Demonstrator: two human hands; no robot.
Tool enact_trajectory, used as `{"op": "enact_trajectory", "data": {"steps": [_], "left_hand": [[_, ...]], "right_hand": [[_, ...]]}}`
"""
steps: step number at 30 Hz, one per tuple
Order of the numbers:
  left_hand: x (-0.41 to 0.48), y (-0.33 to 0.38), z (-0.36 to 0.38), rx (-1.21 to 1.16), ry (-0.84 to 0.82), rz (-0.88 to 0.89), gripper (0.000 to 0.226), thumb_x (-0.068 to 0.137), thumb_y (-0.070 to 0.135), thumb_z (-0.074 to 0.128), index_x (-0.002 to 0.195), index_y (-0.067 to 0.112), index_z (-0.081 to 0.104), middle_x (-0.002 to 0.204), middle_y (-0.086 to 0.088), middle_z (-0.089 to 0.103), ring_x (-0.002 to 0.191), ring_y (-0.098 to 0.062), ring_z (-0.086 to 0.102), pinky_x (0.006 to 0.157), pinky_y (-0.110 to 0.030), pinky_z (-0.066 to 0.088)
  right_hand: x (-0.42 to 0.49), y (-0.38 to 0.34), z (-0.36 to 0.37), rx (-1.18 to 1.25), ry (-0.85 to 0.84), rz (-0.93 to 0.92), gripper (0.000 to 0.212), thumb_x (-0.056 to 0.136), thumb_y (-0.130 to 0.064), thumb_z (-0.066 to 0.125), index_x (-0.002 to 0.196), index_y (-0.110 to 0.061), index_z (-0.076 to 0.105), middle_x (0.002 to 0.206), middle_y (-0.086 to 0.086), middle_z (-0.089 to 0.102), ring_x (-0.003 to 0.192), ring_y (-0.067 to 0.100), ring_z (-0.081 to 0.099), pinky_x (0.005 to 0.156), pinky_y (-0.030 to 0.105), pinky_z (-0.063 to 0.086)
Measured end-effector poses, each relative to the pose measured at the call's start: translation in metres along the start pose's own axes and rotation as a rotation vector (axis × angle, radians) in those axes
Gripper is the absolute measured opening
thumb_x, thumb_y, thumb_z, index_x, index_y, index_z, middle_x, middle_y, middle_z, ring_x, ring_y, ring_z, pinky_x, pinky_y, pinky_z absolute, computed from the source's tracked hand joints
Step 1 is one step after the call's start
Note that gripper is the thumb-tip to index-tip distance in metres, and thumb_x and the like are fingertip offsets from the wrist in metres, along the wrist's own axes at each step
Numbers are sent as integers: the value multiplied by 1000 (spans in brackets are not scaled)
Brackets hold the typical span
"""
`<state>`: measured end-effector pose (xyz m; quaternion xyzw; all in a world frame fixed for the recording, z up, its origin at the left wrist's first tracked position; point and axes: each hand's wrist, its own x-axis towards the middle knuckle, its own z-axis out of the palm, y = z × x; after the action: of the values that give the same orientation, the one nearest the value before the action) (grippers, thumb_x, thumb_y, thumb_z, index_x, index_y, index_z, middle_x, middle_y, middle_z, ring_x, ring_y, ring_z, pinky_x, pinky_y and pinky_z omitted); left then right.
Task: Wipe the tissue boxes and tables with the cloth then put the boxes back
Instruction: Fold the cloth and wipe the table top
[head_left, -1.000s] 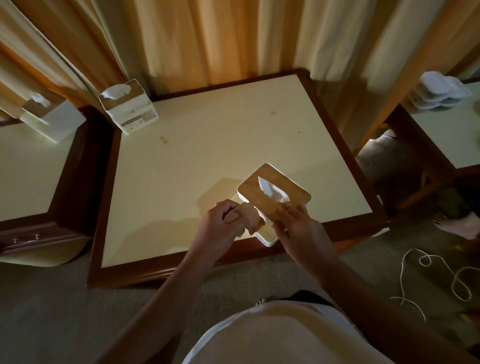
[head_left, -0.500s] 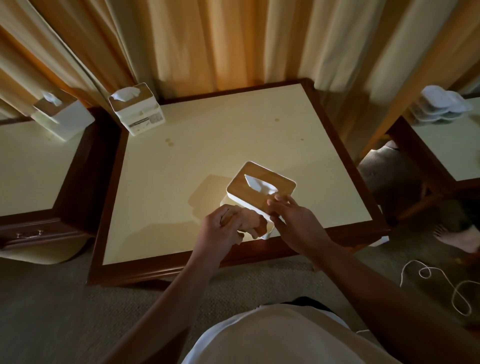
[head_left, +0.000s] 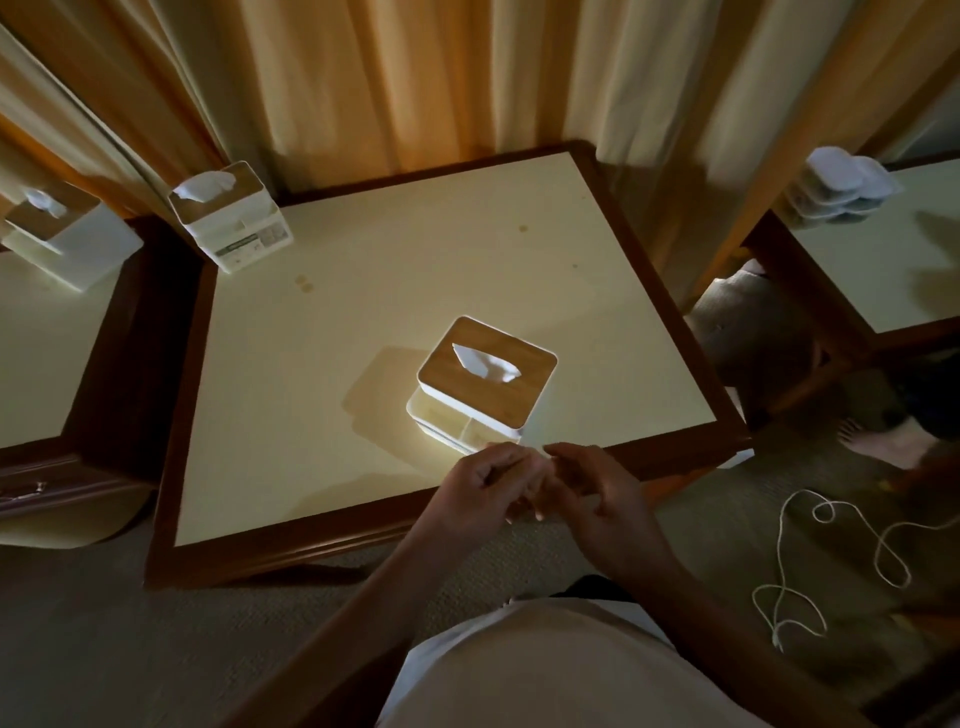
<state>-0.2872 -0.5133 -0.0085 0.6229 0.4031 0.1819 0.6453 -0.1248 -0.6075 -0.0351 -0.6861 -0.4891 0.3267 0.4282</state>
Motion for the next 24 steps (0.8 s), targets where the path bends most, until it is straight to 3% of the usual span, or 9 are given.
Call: {"op": "enact_trajectory", "data": {"steps": [4, 7, 9, 12, 15, 18, 21, 23, 24], "left_hand": [[10, 0, 16, 26, -92, -35, 8, 101, 10, 65, 104, 10, 73, 103, 5, 77, 94, -15, 73, 74, -29, 59], [16, -1, 28, 14, -146, -150, 25, 94, 21, 78, 115, 28, 66, 107, -2, 73, 90, -23, 76, 68, -36, 63], [22, -3, 34, 79, -166, -178, 36, 90, 30, 82, 119, 29, 62, 107, -6, 73, 87, -29, 77, 63, -36, 61], [31, 4, 47, 139, -137, -176, 29, 93, 33, 80, 116, 24, 64, 93, -8, 74, 72, -27, 76, 57, -35, 60], [43, 19, 65, 152, -72, -244, 21, 103, 39, 67, 109, 19, 65, 83, -8, 75, 66, -26, 76, 60, -42, 65], [65, 25, 82, 71, -23, -379, 32, 105, 49, 53, 117, 20, 61, 94, -17, 76, 75, -34, 78, 70, -50, 66], [82, 15, 101, 93, 111, -409, 47, 104, 51, 50, 136, 17, 45, 104, -16, 71, 71, -29, 77, 63, -42, 65], [86, 4, 111, 148, 179, -357, 45, 106, 31, 54, 145, 27, 32, 105, -7, 64, 69, -24, 75, 56, -37, 61], [89, -3, 116, 228, 180, -319, 53, 103, 20, 54, 149, 28, 27, 109, -4, 60, 82, -26, 75, 61, -37, 62]], "right_hand": [[-3, 15, -18, 70, 35, 131, 9, 96, -36, 69, 98, -27, 69, 100, -7, 66, 94, 10, 65, 80, 31, 57], [-5, 20, -35, 252, 75, 253, 16, 99, -33, 63, 101, -18, 68, 95, 1, 72, 90, 18, 71, 73, 23, 58], [-5, 23, -46, 356, 172, 283, 23, 100, -37, 60, 106, -15, 67, 99, 4, 72, 94, 25, 71, 75, 31, 61], [0, 27, -64, 289, 260, 326, 23, 98, -43, 58, 111, -25, 60, 109, 2, 65, 102, 24, 67, 81, 47, 63], [15, 32, -85, 174, 269, 297, 13, 102, -33, 60, 112, -26, 57, 110, -4, 62, 104, 17, 64, 84, 45, 62], [36, 40, -101, 5, 251, 212, 20, 101, -37, 62, 117, -25, 57, 106, -10, 64, 100, 7, 65, 83, 40, 61], [55, 58, -104, -126, 89, 91, 38, 102, -50, 59, 131, -26, 55, 122, -11, 61, 108, 4, 62, 85, 32, 58], [65, 78, -101, -323, -135, -26, 39, 106, -52, 44, 141, -35, 50, 140, -8, 53, 120, 11, 56, 96, 39, 54], [70, 87, -99, -448, -268, -75, 41, 107, -47, 40, 147, -39, 44, 148, -8, 48, 124, 17, 53, 101, 45, 50]]}}
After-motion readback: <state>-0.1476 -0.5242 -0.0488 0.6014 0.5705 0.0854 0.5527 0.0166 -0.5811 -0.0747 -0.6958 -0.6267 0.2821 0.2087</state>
